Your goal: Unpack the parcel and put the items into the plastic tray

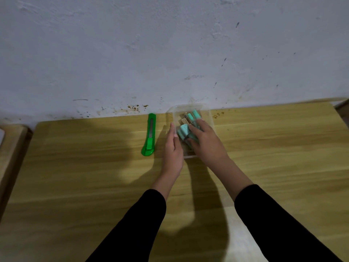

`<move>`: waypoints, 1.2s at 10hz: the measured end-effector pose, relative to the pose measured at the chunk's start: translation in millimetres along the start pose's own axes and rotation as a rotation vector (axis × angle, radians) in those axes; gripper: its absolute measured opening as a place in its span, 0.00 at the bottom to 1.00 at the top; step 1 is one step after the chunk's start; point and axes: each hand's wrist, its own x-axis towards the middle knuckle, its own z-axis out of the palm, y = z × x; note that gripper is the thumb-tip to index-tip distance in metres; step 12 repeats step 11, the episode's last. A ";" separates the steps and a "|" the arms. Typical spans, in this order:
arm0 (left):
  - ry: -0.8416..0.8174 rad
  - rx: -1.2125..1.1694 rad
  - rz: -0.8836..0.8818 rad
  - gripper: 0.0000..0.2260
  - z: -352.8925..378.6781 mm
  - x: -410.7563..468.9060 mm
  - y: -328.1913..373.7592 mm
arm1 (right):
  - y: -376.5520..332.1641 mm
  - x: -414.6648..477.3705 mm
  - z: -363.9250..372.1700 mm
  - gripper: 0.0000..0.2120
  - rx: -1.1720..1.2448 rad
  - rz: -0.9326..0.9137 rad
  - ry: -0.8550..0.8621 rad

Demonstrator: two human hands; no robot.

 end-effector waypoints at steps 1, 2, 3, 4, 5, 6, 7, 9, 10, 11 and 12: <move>-0.002 0.023 0.013 0.20 -2.2 0.3 -0.5 | 2.5 4.7 2.3 0.20 -0.018 -0.024 0.073; -0.012 0.047 0.026 0.20 -6.1 2.5 -2.8 | 0.9 10.5 9.9 0.16 -0.006 0.002 0.166; -0.003 0.069 0.034 0.20 -7.9 5.2 -5.0 | -2.3 15.7 15.0 0.14 0.012 0.062 0.234; 0.007 0.081 0.037 0.20 -8.8 7.8 -7.1 | -7.5 20.6 18.5 0.15 0.013 0.123 0.286; 0.015 0.109 0.044 0.20 -8.9 7.2 -6.7 | -8.5 20.7 18.7 0.15 0.015 0.140 0.294; -0.012 0.110 0.041 0.20 -9.8 6.1 -3.3 | -8.1 20.0 17.4 0.15 0.014 0.149 0.281; -0.044 0.166 0.039 0.20 -13.0 6.5 3.4 | -11.7 19.4 15.0 0.15 0.007 0.141 0.239; -0.196 0.417 -0.035 0.21 -34.7 6.8 32.8 | -19.3 4.0 -3.1 0.17 0.063 0.148 -0.003; -0.303 0.766 -0.076 0.24 -47.5 3.9 58.1 | -28.9 -9.3 -21.2 0.16 0.038 0.202 -0.075; -0.369 1.290 -0.006 0.26 -76.3 -45.9 68.3 | -34.2 -80.1 -20.5 0.21 -0.021 0.177 -0.133; -0.369 1.290 -0.006 0.26 -76.3 -45.9 68.3 | -34.2 -80.1 -20.5 0.21 -0.021 0.177 -0.133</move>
